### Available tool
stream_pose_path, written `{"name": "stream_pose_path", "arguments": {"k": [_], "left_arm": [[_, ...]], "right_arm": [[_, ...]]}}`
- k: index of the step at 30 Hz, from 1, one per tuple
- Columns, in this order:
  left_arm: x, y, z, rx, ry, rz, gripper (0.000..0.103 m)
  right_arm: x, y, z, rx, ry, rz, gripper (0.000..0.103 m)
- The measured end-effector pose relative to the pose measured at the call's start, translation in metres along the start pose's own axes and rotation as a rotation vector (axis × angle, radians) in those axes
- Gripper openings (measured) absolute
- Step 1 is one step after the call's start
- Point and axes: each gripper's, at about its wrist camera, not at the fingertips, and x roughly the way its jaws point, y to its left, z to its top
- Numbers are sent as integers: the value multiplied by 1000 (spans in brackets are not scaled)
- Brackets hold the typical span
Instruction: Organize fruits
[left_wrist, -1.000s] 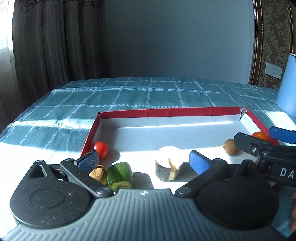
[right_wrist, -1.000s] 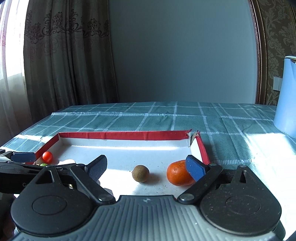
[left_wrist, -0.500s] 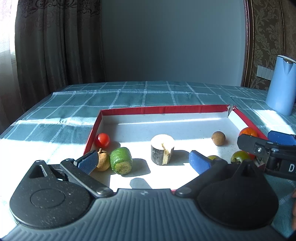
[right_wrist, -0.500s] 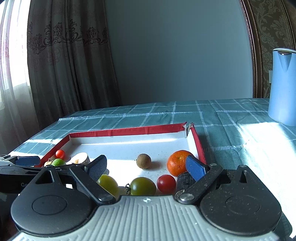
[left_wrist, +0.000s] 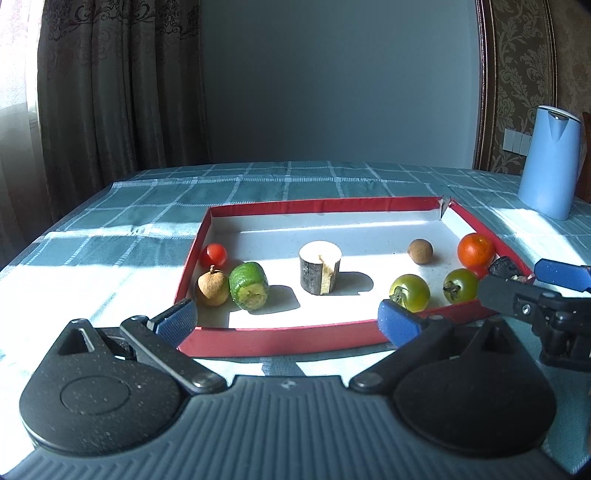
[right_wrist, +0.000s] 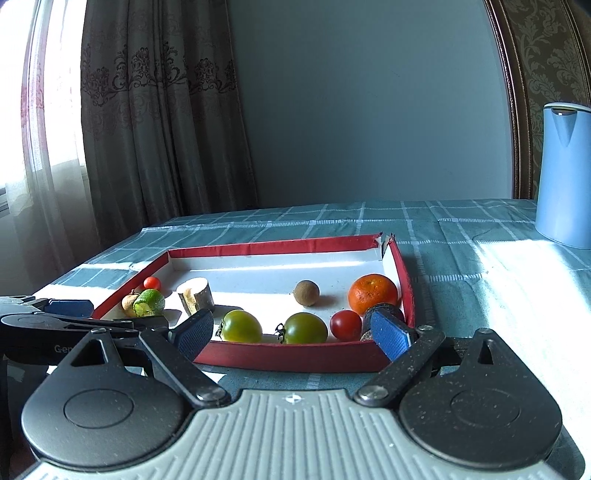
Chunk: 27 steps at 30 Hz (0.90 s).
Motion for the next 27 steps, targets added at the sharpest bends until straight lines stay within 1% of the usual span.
{"name": "stream_pose_path", "arguments": {"k": [6, 13, 21, 27], "left_arm": [[0, -4, -1, 24, 0, 8, 103], [0, -1, -1, 9, 0, 12, 103], [-1, -3, -2, 23, -10, 23, 103], [-2, -2, -2, 15, -13, 29, 103]], "right_arm": [[-2, -2, -1, 22, 11, 4, 93], [-1, -2, -2, 25, 16, -2, 93], [-1, -1, -2, 25, 25, 5, 93], [-1, 1, -2, 18, 28, 8, 93]]}}
